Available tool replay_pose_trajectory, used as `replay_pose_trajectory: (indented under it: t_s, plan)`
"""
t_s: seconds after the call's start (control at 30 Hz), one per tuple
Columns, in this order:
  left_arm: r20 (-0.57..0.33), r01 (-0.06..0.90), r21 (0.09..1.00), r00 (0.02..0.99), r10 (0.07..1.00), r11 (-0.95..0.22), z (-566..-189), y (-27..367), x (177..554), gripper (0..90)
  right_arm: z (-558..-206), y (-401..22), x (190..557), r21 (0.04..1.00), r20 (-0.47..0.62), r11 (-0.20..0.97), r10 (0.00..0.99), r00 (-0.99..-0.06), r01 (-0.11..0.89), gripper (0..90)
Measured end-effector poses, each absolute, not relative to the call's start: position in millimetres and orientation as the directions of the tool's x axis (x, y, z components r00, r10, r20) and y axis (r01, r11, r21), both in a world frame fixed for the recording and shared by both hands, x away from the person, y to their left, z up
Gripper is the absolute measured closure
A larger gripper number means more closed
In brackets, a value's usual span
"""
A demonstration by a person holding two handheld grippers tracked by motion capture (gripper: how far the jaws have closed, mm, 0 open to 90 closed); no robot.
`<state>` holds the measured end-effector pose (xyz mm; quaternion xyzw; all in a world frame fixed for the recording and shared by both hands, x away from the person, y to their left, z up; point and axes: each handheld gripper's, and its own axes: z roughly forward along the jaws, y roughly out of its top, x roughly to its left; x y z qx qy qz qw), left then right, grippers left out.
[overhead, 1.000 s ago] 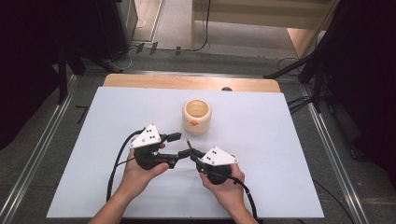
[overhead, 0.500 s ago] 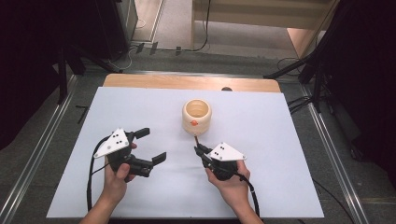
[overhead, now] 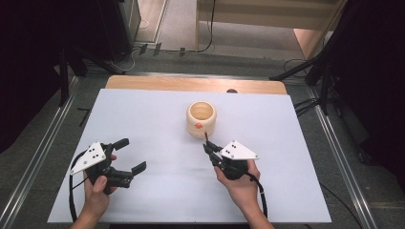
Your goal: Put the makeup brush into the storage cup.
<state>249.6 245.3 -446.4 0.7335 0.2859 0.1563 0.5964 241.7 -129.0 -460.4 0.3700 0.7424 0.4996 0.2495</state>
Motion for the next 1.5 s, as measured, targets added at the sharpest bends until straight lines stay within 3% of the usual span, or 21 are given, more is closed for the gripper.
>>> replay_pose_trajectory:
  t_s: [0.6, 1.5]
  plan:
    - [-0.119, 0.247, 0.966, 0.681, 0.723, -0.075, -464, 304, 236, 0.0, -436, -139, 260, 0.951, 0.039, 0.148, 0.816, -0.577, 0.273, 84.1]
    - [-0.102, 0.255, 0.963, 0.648, 0.755, -0.089, -475, 323, 235, 0.0, -413, -139, 288, 0.962, 0.050, 0.110, 0.831, -0.554, 0.252, 84.1]
